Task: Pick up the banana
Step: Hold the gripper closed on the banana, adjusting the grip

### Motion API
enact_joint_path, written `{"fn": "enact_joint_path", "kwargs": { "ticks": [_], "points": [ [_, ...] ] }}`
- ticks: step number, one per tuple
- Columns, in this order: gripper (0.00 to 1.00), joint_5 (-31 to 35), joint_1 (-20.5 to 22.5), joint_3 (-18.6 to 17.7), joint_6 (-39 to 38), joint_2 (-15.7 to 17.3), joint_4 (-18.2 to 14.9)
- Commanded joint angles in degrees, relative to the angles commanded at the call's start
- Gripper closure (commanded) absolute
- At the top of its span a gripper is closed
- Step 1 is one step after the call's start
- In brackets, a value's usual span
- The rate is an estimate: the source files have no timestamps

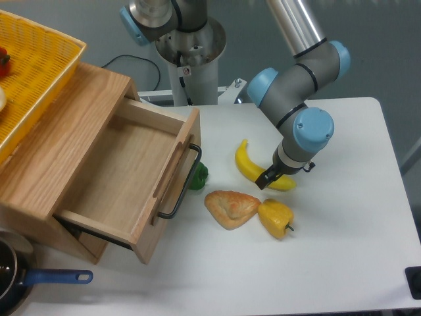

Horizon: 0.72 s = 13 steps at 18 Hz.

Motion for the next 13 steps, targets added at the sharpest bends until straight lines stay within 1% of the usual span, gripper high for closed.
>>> {"fn": "enact_joint_path", "kwargs": {
  "ticks": [13],
  "points": [
    [0.0,0.1,-0.6,-0.3,-1.7,-0.2,0.0]
  ]
}}
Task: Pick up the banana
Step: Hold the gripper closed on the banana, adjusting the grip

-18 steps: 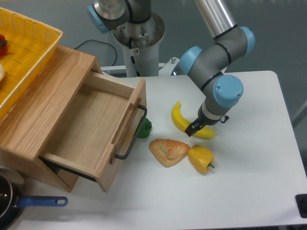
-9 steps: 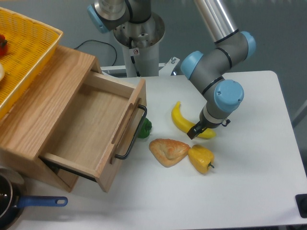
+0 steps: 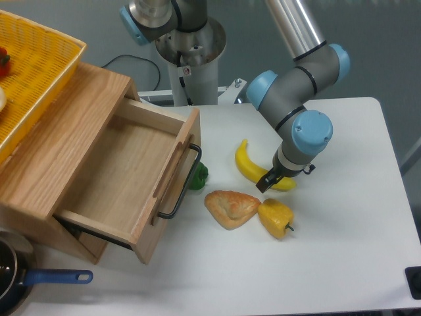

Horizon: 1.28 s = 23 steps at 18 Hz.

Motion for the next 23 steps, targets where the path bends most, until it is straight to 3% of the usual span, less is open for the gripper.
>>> {"fn": "enact_joint_path", "kwargs": {
  "ticks": [12,16,18,23],
  "points": [
    [0.08,0.0,-0.6,0.0,0.1,-0.4,0.0],
    [0.17,0.1,-0.6,-0.3,0.0,-0.2,0.0],
    [0.26,0.2,-0.6,-0.3,-0.5,-0.2,0.0],
    [0.33,0.2,-0.6,-0.2,-1.7,-0.1,0.0]
  ]
}}
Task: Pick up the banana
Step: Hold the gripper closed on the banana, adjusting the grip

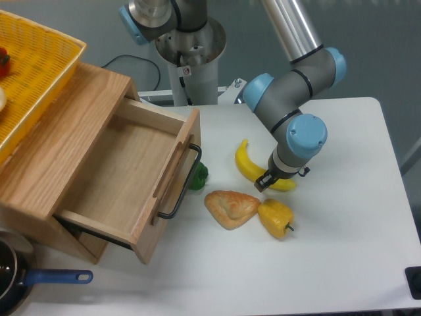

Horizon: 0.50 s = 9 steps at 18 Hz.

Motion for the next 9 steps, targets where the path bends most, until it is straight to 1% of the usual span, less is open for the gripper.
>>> {"fn": "enact_joint_path", "kwargs": {
  "ticks": [6,9],
  "points": [
    [0.34,0.1,0.0,0.2,-1.6,-0.1,0.1],
    [0.34,0.8,-0.3,-0.3,-2.3,-0.3,0.4]
  ]
}}
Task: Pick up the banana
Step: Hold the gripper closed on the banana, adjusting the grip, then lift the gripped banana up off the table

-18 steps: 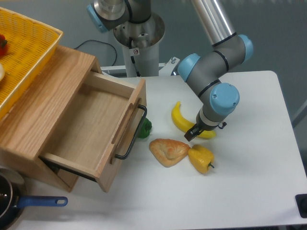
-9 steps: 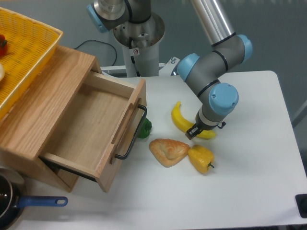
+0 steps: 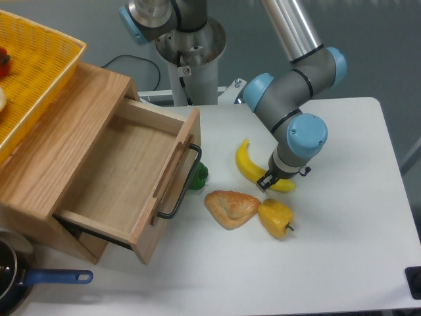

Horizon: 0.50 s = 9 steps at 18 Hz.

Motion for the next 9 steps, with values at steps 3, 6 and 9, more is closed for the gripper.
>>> {"fn": "enact_joint_path", "kwargs": {
  "ticks": [3,6,9],
  "points": [
    [0.33,0.1,-0.3,0.0,-0.4,-0.1,-0.1],
    [0.33,0.1,-0.8,0.0,-1.2,0.0,-0.1],
    [0.45,0.2,-0.8,0.2,-1.3,0.1,-0.2]
  ]
}}
